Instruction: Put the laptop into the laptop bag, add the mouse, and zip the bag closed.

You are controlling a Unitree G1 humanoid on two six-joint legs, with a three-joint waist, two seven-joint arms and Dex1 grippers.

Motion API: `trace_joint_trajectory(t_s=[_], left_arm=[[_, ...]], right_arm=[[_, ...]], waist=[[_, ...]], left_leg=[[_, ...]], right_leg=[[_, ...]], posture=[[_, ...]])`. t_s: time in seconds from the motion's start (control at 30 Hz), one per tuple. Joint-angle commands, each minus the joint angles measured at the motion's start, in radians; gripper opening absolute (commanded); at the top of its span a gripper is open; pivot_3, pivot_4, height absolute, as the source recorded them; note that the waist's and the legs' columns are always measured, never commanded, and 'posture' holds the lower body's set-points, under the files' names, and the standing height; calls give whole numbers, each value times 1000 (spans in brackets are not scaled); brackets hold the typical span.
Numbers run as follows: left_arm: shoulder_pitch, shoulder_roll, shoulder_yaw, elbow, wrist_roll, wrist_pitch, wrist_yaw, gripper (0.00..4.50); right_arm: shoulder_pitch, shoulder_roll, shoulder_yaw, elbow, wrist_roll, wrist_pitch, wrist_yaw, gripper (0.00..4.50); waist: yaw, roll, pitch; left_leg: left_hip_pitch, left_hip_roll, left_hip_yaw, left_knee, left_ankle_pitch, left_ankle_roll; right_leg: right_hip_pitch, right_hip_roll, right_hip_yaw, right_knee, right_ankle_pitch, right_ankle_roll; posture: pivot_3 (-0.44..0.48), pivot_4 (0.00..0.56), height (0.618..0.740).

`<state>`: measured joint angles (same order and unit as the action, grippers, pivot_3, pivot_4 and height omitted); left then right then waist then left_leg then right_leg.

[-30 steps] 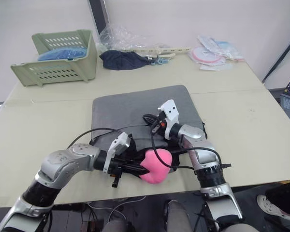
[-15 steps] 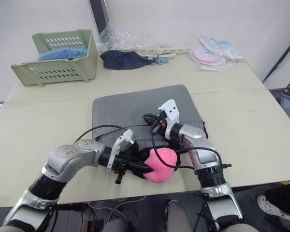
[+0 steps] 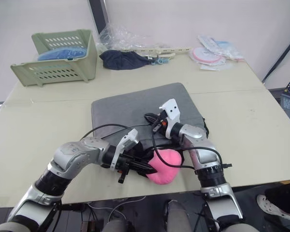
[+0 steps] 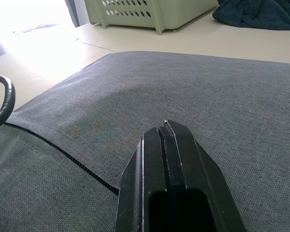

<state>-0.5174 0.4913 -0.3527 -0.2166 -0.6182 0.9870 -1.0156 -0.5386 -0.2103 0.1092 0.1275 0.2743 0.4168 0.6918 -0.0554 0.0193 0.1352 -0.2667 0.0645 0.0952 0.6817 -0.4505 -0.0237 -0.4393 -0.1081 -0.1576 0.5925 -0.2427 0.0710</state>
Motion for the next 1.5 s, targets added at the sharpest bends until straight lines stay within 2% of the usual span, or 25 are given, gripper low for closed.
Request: trace_joint_trajectory(t_s=[0.03, 0.07, 0.17, 0.3, 0.33, 0.53, 0.7, 0.83, 0.97, 1.03, 1.1, 1.2, 1.37, 1.47, 1.5], left_arm=[[-3, -7, 24, -57, -29, -10, -8, 767], [1, -5, 31, -57, -30, -7, -3, 1048], [17, 7, 47, -70, -28, -1, 9, 2431], [69, 68, 81, -130, -33, 26, 29, 4245], [90, 89, 99, -152, -47, 41, 30, 4412], [242, 223, 223, -295, -133, 123, 48, 4412], [344, 298, 352, -367, -220, 178, 70, 4412], [407, 360, 429, -390, -271, 199, 65, 4412], [519, 490, 546, -334, -261, 160, -15, 4412], [525, 519, 614, -243, -227, 103, -23, 4412], [489, 509, 667, -164, -212, 62, 0, 4412], [363, 443, 719, -58, -194, -7, 95, 4412], [249, 364, 723, -24, -193, -41, 186, 4500], [195, 326, 725, -14, -203, -48, 234, 4500], [178, 313, 723, -12, -204, -55, 244, 4500]], right_arm=[[57, 9, 70, 106, -50, 68, -17, 0], [56, 10, 70, 108, -51, 67, -17, 0], [53, 11, 70, 112, -51, 66, -16, 0], [49, 12, 70, 116, -53, 63, -15, 0], [49, 12, 69, 116, -53, 64, -15, 0], [54, 8, 67, 112, -52, 64, -11, 0], [53, 6, 68, 116, -52, 63, -7, 0], [47, 8, 69, 119, -53, 61, -5, 0], [37, 6, 66, 101, -50, 68, -6, 0], [34, 0, 63, 70, -47, 78, -12, 0], [37, -11, 66, 38, -51, 79, -12, 0], [42, -28, 66, -55, -43, 111, -17, 0], [44, -43, 56, -162, -29, 168, -38, 1818], [41, -52, 46, -225, -22, 208, -50, 3324], [34, -56, 36, -256, -17, 229, -59, 3700]], waist=[[0, 0, 0], [-1, 0, 0], [-2, 0, 0], [-5, 0, 0], [-5, 0, 1], [-5, 1, 1], [-4, 0, 1], [-5, 1, 1], [-9, 1, 3], [-7, 2, 3], [-5, 2, 4], [-3, 2, 5], [-4, 2, 9], [-3, -3, 17], [-1, -4, 20]], left_leg=[[0, 0, 0, 0, 0, 0], [0, 0, 0, 0, 0, 0], [0, 0, 0, 0, 0, 0], [0, 1, 0, 0, 0, 0], [1, 1, 0, 0, 0, 0], [1, 1, -1, 0, 0, 0], [1, 1, -1, 0, 0, 0], [1, 1, 0, 0, 0, -1], [0, 2, 1, -1, 0, -2], [0, 2, 0, -1, 0, -2], [0, 2, 1, -1, 0, -2], [0, 2, 1, -1, 0, -3], [-3, 2, 6, -2, 0, -3], [-4, 1, 8, -2, 0, -3], [-4, 1, 8, -1, 0, -3]], right_leg=[[0, 0, 0, 0, 0, 0], [0, 0, 0, 0, 0, 0], [0, 0, 0, 0, 0, 0], [0, 1, 1, 0, 0, 0], [0, 1, 1, 0, 0, 0], [-1, 1, 1, 1, 0, 0], [-1, 0, 1, 1, 0, -1], [-2, 0, 2, 1, -1, -1], [-4, 1, 2, 3, -1, -2], [-5, 1, 2, 3, -2, -3], [-5, 1, 2, 1, -2, -4], [-6, 2, 2, 3, -2, -3], [-7, 3, -1, 2, -2, -3], [-7, 4, -1, 1, -1, -2], [-7, 4, -1, 1, -1, -2]], posture=[[0, 150, 740], [0, 150, 740], [0, 150, 740], [0, 150, 740], [0, 150, 740], [0, 150, 740], [0, 150, 740], [0, 150, 740], [0, 150, 740], [0, 150, 740], [0, 150, 740], [0, 150, 740], [0, 150, 740], [0, 150, 740], [0, 150, 740]])
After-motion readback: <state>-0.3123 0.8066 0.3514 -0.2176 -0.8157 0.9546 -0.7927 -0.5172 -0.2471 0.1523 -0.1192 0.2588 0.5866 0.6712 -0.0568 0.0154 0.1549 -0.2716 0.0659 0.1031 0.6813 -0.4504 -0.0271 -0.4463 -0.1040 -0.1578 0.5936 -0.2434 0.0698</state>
